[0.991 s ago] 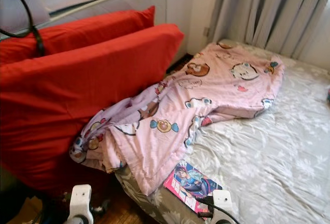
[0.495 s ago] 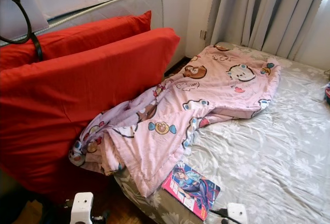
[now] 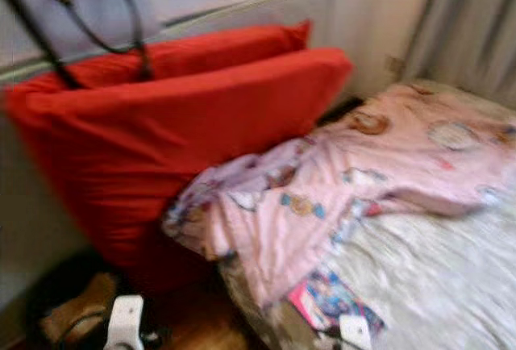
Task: Clean up the room
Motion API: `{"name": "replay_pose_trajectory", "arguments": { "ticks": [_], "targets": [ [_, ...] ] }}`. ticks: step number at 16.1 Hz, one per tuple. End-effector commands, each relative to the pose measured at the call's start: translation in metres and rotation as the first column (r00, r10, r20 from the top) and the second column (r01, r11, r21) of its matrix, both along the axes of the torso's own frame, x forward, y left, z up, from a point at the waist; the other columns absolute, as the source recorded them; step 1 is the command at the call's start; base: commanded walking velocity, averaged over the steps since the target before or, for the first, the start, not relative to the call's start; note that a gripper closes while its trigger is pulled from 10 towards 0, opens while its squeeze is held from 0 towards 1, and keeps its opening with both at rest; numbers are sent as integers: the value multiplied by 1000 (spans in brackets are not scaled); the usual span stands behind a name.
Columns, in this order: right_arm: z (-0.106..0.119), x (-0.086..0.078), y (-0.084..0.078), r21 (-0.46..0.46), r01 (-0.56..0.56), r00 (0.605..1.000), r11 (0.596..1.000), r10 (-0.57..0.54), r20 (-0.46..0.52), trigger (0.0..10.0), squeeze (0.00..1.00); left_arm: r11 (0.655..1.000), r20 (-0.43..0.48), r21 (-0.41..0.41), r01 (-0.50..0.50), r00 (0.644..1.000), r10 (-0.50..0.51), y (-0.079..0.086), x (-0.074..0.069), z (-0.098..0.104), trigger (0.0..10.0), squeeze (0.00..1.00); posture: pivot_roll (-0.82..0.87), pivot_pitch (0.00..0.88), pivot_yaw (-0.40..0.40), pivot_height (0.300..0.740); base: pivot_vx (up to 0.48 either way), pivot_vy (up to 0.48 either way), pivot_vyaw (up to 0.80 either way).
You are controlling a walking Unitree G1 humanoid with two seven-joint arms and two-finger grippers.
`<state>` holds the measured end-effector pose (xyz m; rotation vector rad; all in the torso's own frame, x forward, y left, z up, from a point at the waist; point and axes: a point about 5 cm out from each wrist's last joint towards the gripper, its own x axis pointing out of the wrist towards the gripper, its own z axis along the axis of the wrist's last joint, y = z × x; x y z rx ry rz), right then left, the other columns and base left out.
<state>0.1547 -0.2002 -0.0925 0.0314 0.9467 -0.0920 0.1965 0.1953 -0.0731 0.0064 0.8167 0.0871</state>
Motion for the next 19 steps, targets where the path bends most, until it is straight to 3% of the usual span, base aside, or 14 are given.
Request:
{"name": "replay_pose_trajectory", "arguments": {
  "ticks": [1,3,15,19],
  "targets": [
    [-1,-3,1,4,0,1000,1000,0,-12,10000,0,1000,-14,16,-9,1000,9,4,-3,-1,10000,0,-16,0,-6,740,0,0,800],
    [-1,-3,-1,-2,-1,1000,1000,1,-14,10000,0,1000,-21,20,-16,1000,16,6,-6,-3,10000,0,-12,0,-9,740,0,0,800],
    [-4,-8,3,19,10,999,1000,-9,-31,10000,0,1000,-31,26,13,999,-12,2,-7,-4,10000,0,-7,0,-3,740,0,0,0],
    [-4,-9,3,20,3,999,1000,-2,-40,10000,0,999,-38,29,14,999,-13,3,-10,-5,10000,0,-3,0,-3,740,0,320,0]
  ]
}}
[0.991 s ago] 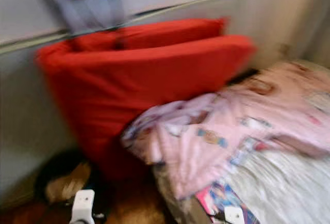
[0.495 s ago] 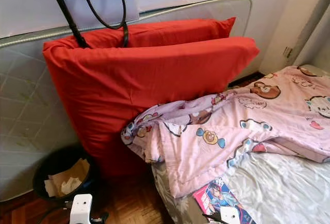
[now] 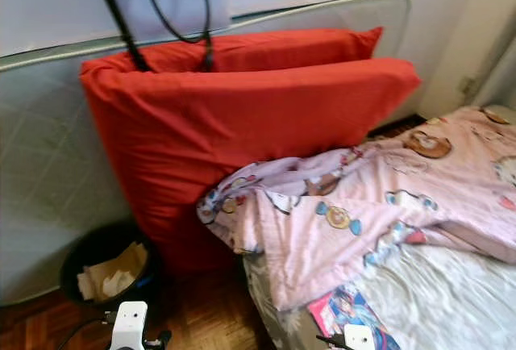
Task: Clean up the room
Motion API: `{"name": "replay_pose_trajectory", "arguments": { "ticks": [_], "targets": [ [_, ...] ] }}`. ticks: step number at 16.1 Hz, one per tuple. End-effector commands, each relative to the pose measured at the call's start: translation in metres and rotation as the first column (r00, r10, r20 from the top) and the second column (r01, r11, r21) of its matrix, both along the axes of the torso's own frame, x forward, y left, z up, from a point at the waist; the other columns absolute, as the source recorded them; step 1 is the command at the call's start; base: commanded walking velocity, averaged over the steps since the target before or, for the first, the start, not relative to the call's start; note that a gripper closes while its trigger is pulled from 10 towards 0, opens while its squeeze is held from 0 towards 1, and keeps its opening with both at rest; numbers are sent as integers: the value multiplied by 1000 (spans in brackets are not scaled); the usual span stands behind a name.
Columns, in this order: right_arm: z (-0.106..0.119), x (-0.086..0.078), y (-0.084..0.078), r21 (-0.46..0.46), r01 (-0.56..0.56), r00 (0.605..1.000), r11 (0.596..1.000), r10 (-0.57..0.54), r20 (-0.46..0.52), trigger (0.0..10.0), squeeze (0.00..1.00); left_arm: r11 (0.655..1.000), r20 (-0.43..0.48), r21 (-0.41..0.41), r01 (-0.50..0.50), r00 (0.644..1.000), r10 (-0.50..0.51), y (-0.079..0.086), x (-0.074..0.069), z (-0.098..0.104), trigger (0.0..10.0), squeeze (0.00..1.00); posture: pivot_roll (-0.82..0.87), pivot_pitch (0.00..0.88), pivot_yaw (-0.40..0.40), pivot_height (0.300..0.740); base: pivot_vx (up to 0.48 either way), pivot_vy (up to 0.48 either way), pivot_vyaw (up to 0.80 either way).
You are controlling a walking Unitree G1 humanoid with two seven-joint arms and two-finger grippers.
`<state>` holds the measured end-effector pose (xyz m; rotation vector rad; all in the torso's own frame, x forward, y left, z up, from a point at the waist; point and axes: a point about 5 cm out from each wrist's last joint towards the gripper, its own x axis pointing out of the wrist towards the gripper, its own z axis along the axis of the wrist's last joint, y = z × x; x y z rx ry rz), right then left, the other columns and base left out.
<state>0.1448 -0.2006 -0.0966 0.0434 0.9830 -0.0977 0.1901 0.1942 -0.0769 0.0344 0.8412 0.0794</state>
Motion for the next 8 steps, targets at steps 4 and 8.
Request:
{"name": "replay_pose_trajectory", "arguments": {
  "ticks": [4,8],
  "targets": [
    [0,1,4,9,-18,1000,1000,18,-7,10000,0,1000,-14,10,-3,1000,3,4,-4,-2,10000,0,-3,0,-3,740,0,321,0],
    [-1,0,4,9,-25,1000,1000,25,-9,10000,0,1000,-12,7,0,1000,0,4,-4,-2,10000,0,-2,0,-3,740,0,316,0]
  ]
}}
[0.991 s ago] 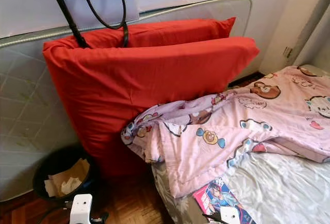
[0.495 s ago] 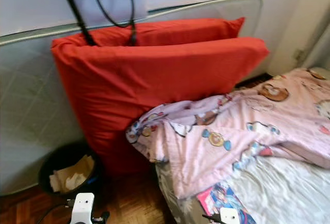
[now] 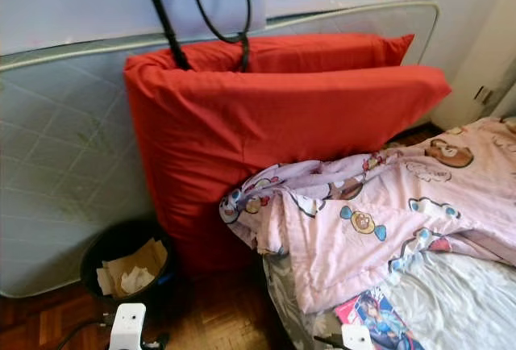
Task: Clean up the room
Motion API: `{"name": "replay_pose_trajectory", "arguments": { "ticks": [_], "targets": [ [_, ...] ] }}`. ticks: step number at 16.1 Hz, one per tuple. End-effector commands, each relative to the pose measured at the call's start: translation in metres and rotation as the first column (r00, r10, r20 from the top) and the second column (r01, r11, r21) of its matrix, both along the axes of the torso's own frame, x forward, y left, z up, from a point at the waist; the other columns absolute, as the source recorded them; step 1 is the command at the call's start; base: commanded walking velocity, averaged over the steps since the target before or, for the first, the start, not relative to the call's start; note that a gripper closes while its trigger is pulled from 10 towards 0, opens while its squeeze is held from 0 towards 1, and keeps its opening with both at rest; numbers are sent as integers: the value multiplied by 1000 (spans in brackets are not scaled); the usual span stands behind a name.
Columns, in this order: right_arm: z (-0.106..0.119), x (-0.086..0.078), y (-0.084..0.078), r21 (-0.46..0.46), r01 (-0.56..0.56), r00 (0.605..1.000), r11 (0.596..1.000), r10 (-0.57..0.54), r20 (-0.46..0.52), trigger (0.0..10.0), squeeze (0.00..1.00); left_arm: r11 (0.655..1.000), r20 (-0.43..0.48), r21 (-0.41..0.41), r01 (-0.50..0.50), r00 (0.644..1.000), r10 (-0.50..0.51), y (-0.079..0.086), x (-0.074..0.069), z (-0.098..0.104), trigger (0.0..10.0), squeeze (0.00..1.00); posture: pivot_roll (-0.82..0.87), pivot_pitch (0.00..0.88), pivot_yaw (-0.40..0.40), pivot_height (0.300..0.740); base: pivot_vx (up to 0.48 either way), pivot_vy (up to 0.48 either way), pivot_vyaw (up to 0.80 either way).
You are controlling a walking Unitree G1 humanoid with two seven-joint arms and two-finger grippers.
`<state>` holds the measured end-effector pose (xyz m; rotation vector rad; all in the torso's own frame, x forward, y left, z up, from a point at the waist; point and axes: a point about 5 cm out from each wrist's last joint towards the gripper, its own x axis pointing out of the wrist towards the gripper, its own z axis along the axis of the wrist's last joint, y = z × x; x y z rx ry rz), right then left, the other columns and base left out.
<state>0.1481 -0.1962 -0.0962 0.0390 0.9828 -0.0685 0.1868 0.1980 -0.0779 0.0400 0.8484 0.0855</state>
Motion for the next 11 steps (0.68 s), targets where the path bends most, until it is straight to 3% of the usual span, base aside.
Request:
{"name": "replay_pose_trajectory", "arguments": {
  "ticks": [1,11],
  "targets": [
    [-1,-3,-1,-2,1,1000,1000,-1,-11,10000,0,1000,-5,-1,4,1000,-4,0,-1,-1,10000,0,-2,0,-3,740,0,311,0],
    [-2,-4,-1,-1,-3,1000,1000,3,-18,10000,0,1000,-12,-3,4,1000,-5,1,-4,-2,10000,0,1,0,1,740,0,319,0]
  ]
}}
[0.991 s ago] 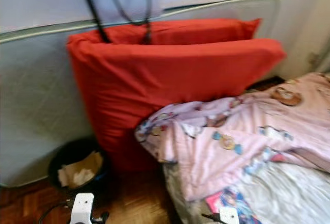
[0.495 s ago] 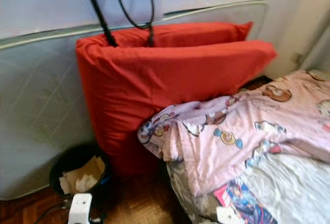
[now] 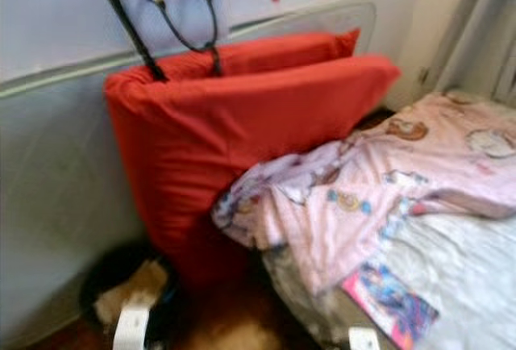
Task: Clean up the room
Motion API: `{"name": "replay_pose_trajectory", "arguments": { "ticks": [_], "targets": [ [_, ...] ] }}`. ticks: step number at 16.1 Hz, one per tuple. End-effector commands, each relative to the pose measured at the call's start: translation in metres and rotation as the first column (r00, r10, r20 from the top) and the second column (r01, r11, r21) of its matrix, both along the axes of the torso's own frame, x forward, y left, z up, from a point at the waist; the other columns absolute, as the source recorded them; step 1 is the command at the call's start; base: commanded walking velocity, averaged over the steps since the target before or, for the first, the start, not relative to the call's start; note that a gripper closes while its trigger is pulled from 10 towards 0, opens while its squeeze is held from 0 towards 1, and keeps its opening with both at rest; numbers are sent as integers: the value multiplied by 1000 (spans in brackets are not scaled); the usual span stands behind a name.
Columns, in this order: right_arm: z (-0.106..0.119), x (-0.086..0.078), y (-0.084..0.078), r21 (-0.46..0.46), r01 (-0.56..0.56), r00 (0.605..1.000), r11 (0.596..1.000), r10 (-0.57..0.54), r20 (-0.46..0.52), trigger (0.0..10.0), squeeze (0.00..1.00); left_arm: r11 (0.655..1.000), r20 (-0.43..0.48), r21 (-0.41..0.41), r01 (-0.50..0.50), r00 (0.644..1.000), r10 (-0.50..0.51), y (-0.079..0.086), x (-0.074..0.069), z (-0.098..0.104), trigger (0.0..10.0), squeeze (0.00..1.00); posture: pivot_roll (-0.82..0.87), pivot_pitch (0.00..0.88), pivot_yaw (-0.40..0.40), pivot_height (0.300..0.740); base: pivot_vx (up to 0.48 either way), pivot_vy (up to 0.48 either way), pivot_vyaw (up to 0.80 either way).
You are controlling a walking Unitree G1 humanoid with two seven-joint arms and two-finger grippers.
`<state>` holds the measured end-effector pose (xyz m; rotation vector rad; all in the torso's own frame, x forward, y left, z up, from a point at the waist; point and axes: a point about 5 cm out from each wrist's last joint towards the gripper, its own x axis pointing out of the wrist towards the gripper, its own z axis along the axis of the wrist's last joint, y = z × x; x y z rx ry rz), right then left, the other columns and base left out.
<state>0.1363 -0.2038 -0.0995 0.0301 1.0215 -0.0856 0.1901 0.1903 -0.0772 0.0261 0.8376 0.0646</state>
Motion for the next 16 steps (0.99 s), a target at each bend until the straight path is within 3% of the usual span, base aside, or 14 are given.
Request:
{"name": "replay_pose_trajectory", "arguments": {
  "ticks": [1,16],
  "targets": [
    [2,7,7,14,-13,1000,1000,13,21,10000,0,1000,-24,17,-8,1000,8,8,-8,-3,10000,0,1,0,1,740,0,326,0],
    [1,7,7,12,-23,1000,1000,22,15,10000,0,1000,-27,15,-5,1000,5,7,-7,-3,10000,0,3,0,-1,740,0,322,0]
  ]
}}
